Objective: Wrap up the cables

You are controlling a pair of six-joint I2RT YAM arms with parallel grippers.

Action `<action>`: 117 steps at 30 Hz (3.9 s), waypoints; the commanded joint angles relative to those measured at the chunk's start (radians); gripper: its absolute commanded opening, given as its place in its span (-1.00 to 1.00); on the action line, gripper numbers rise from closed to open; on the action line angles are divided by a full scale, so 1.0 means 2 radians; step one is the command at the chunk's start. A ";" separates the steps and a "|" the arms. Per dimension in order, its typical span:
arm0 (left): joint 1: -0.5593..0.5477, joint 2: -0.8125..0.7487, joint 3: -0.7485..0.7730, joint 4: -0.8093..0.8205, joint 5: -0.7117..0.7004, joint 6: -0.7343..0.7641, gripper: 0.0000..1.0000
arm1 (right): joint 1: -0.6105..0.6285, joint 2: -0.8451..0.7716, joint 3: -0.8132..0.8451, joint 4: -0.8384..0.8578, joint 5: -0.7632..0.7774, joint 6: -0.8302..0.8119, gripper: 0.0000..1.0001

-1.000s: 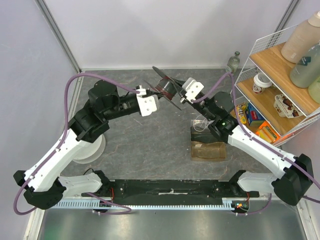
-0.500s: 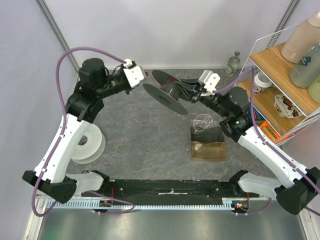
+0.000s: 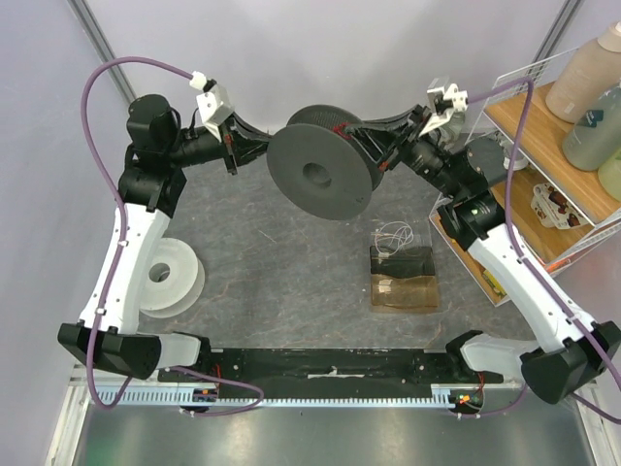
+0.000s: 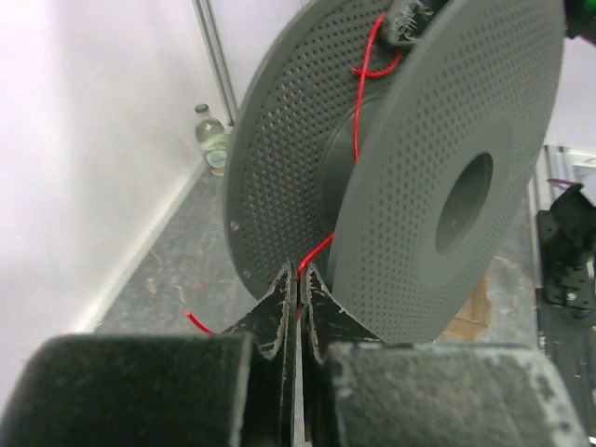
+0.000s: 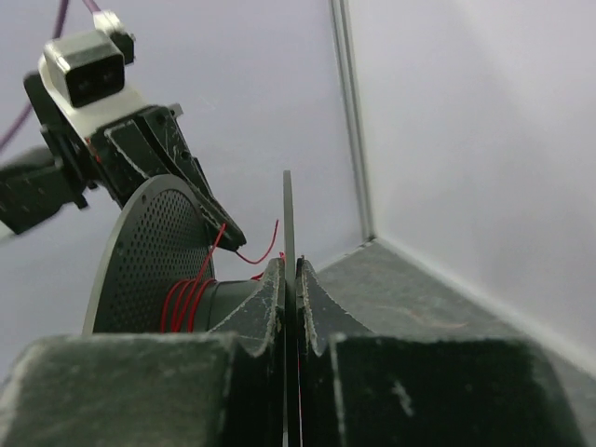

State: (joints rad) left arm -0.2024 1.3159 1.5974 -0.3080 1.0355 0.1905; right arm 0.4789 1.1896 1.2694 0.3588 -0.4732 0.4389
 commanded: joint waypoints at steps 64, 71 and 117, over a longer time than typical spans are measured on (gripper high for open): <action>-0.022 -0.010 -0.207 0.594 0.109 -0.605 -0.71 | -0.021 0.046 0.082 0.187 0.144 0.228 -1.00; 0.009 -0.027 -0.235 0.568 0.114 -0.578 -0.55 | -0.026 0.048 0.070 0.185 0.144 0.229 -1.00; 0.127 -0.060 -0.277 0.133 0.141 0.139 0.61 | -0.036 0.064 0.152 0.193 0.048 0.203 -1.00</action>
State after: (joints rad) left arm 0.0582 1.1809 1.0729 -0.1627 1.3380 0.4297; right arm 0.4088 1.3083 1.4746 0.6510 -0.4107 0.8139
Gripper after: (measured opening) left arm 0.806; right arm 0.074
